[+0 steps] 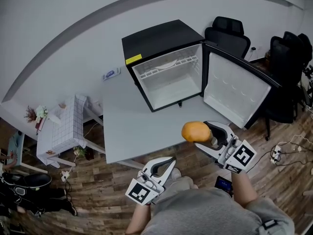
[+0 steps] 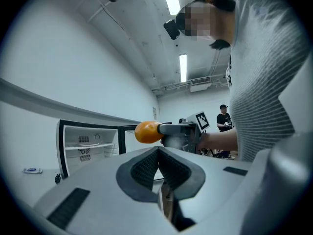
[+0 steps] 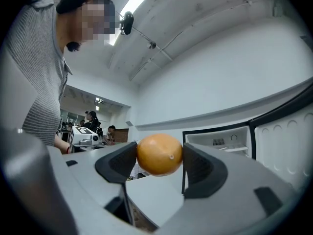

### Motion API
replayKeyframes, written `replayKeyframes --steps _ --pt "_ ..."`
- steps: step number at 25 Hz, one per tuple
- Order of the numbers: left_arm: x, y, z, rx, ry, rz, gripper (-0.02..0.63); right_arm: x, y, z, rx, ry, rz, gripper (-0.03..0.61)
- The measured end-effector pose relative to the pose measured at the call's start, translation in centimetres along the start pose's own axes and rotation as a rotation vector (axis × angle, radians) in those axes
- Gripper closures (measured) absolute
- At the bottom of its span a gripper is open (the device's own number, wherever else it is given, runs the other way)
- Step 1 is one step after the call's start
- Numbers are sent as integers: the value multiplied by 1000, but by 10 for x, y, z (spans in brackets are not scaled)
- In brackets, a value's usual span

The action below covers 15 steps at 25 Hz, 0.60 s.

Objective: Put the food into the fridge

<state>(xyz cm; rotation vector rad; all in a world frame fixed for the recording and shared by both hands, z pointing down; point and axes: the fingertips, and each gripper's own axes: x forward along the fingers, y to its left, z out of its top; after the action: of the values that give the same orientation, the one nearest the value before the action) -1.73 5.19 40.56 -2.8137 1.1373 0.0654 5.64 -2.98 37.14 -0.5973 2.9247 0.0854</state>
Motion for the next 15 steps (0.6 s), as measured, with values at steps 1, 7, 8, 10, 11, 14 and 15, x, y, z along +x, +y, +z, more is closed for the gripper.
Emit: replayKeyframes --steps 1,7,8,10,11,14,15 --pt "1 3 -1 -2 2 -2 603 3 -3 -1 0 5 -6 279" --pt "17 38 -4 -5 -16 -30 603 29 -32 -2 -4 8 -38 279" --pt "22 45 -3 -2 -19 -36 603 33 -38 -2 -1 9 -43 279" --pt "31 57 -1 7 -22 -50 603 42 -50 -2 9 12 -50 279" --pt "36 63 0 16 -23 -56 603 47 -57 -3 12 14 -53 278" --pt "47 83 0 25 -31 -63 603 65 -78 -7 24 15 -67 279" --pt "49 89 -1 21 -36 -64 603 71 -85 -9 31 14 -72 278"
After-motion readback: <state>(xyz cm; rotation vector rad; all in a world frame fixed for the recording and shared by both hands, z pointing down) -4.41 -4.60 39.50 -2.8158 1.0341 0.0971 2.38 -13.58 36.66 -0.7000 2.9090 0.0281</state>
